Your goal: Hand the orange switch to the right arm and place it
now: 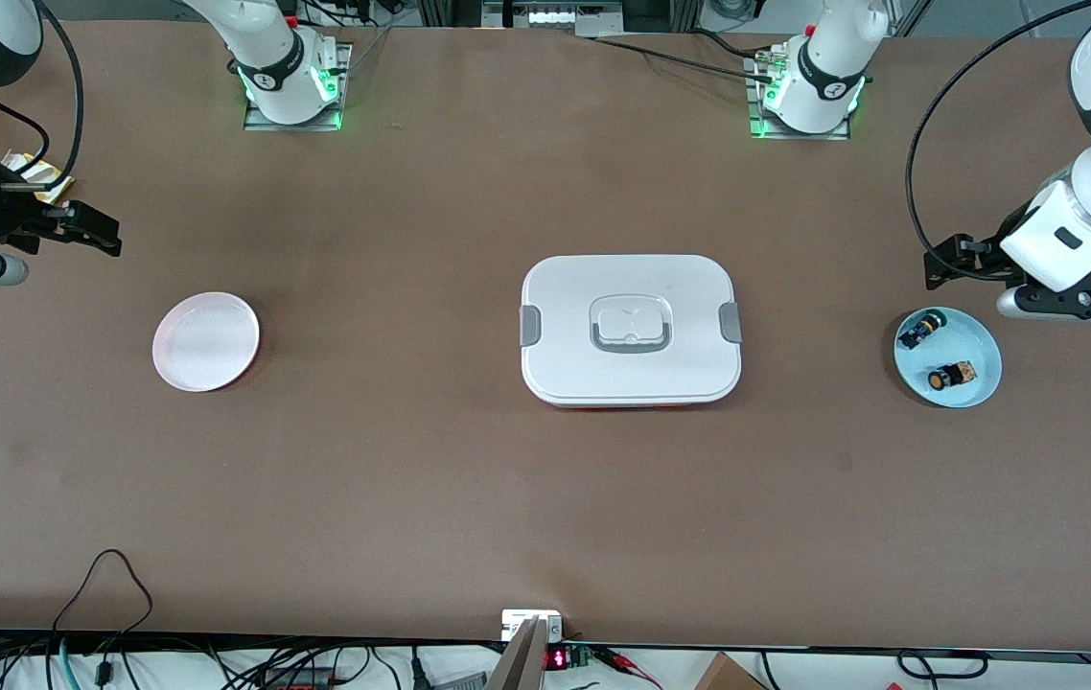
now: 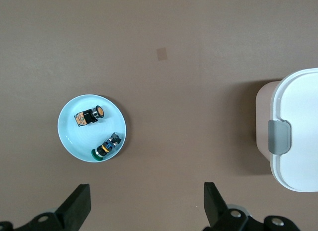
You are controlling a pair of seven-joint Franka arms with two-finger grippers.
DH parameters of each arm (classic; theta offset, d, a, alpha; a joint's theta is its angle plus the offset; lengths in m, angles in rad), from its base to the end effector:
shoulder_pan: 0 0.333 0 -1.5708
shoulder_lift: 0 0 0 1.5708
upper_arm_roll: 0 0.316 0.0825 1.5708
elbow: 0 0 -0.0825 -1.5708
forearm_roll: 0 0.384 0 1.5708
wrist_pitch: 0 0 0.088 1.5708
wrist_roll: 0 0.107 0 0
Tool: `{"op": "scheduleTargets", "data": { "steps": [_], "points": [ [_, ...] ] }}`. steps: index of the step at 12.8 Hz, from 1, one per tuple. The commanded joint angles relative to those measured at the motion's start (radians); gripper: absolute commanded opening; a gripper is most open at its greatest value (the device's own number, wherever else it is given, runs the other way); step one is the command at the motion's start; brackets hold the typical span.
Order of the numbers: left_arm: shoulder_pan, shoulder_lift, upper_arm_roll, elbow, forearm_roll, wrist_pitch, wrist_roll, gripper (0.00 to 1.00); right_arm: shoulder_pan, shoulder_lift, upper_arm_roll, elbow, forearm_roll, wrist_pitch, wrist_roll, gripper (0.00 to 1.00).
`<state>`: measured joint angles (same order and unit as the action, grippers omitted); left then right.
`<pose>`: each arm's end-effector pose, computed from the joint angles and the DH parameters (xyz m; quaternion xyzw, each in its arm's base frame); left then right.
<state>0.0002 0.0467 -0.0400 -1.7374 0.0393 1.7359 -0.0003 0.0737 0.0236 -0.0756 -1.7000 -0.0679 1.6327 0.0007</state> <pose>0.5724 -0.0188 0.5331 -0.9993 0.0234 0.0237 0.0188 0.5599 -0.0075 0.5558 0.9984 0.0023 -0.0454 0.0346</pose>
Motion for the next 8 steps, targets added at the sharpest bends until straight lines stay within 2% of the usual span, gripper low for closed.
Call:
{"op": "scheduleTargets", "data": {
  "steps": [1,8],
  "points": [
    [-0.002,0.012,-0.001,0.030,-0.004,-0.024,0.016,1.00,0.001,0.010,-0.001,0.017,-0.006,-0.004,-0.013,1.00],
    [-0.002,0.012,-0.001,0.032,-0.004,-0.032,0.014,1.00,0.001,0.010,-0.001,0.017,-0.007,-0.005,-0.011,1.00]
  ]
}}
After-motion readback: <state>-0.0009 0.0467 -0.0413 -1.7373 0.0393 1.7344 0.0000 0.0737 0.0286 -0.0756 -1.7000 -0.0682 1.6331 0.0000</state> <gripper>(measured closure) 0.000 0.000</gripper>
